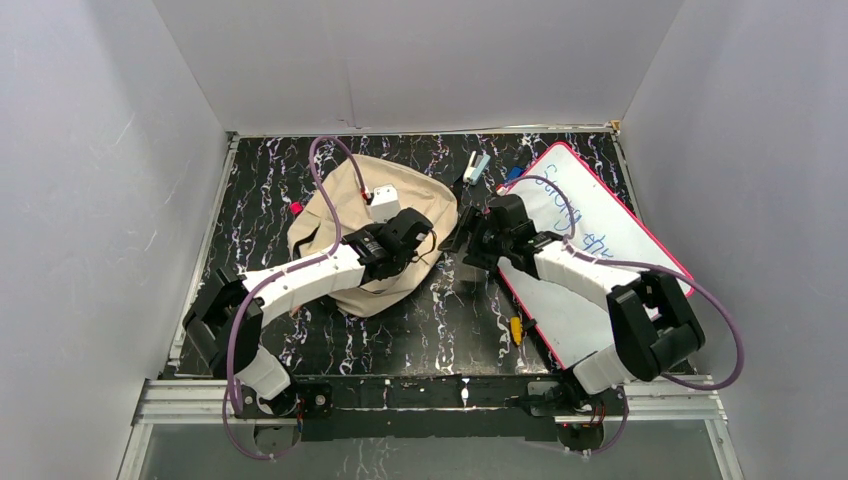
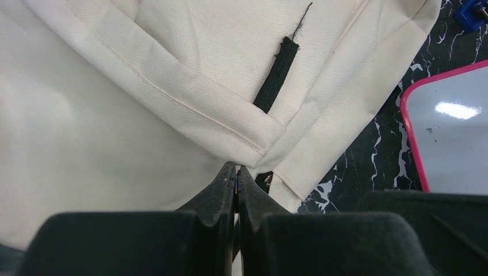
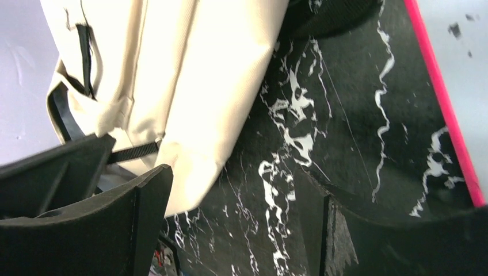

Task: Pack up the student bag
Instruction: Zip the student bag at the center of the board.

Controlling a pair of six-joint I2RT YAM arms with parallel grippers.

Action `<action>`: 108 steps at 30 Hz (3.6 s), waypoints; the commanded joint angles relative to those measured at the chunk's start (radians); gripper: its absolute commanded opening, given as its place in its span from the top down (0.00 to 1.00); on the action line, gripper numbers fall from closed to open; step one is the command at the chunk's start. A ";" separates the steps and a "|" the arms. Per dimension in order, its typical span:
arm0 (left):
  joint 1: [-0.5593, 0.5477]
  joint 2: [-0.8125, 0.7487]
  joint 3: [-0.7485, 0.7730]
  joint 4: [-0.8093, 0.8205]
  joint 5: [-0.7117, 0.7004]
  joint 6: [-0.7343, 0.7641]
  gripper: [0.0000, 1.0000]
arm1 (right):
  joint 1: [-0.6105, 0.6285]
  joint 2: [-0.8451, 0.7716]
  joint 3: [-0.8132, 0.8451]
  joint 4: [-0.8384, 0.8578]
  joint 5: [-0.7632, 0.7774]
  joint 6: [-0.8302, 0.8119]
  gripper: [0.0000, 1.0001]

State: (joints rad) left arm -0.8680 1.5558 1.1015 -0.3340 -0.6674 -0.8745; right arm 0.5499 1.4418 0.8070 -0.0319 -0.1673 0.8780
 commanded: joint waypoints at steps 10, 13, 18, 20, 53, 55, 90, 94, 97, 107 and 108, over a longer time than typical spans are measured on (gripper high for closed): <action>0.009 -0.040 -0.002 0.032 0.034 0.088 1.00 | -0.002 0.204 0.157 0.163 -0.037 0.087 0.18; 0.009 -0.039 -0.008 0.022 0.048 0.098 1.00 | -0.003 0.248 0.186 0.164 -0.038 0.085 0.22; 0.011 -0.050 -0.020 -0.002 0.055 0.123 1.00 | -0.004 0.297 0.218 0.168 -0.044 0.072 0.40; 0.011 -0.055 -0.020 -0.012 0.062 0.143 1.00 | -0.003 0.307 0.225 0.168 -0.032 0.067 0.51; 0.030 -0.325 -0.055 -0.419 -0.016 0.266 1.00 | -0.074 0.232 0.361 0.000 0.113 -0.157 1.00; 0.032 -0.343 -0.041 -0.461 -0.048 0.260 1.00 | -0.079 0.237 0.380 -0.027 0.126 -0.182 1.00; 0.064 -0.400 -0.059 -0.199 0.158 0.389 1.00 | 0.269 -0.133 -0.035 0.607 -0.350 -1.029 0.39; 0.064 -0.428 -0.094 -0.159 0.158 0.372 1.00 | 0.317 -0.051 -0.039 0.741 -0.305 -0.986 0.39; 0.064 -0.439 -0.103 -0.158 0.138 0.350 1.00 | 0.355 0.014 -0.038 0.845 -0.246 -0.933 0.40; 0.063 -0.445 -0.091 -0.195 0.106 0.289 1.00 | 0.439 0.153 -0.038 1.040 -0.019 -0.863 0.38; 0.064 -0.446 -0.090 -0.196 0.105 0.287 1.00 | 0.440 0.162 -0.037 1.048 -0.003 -0.847 0.38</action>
State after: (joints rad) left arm -0.8078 1.1481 1.0023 -0.5243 -0.5201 -0.5594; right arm 0.9848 1.5784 0.7677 0.8467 -0.2977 -0.0219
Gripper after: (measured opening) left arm 0.008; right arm 0.621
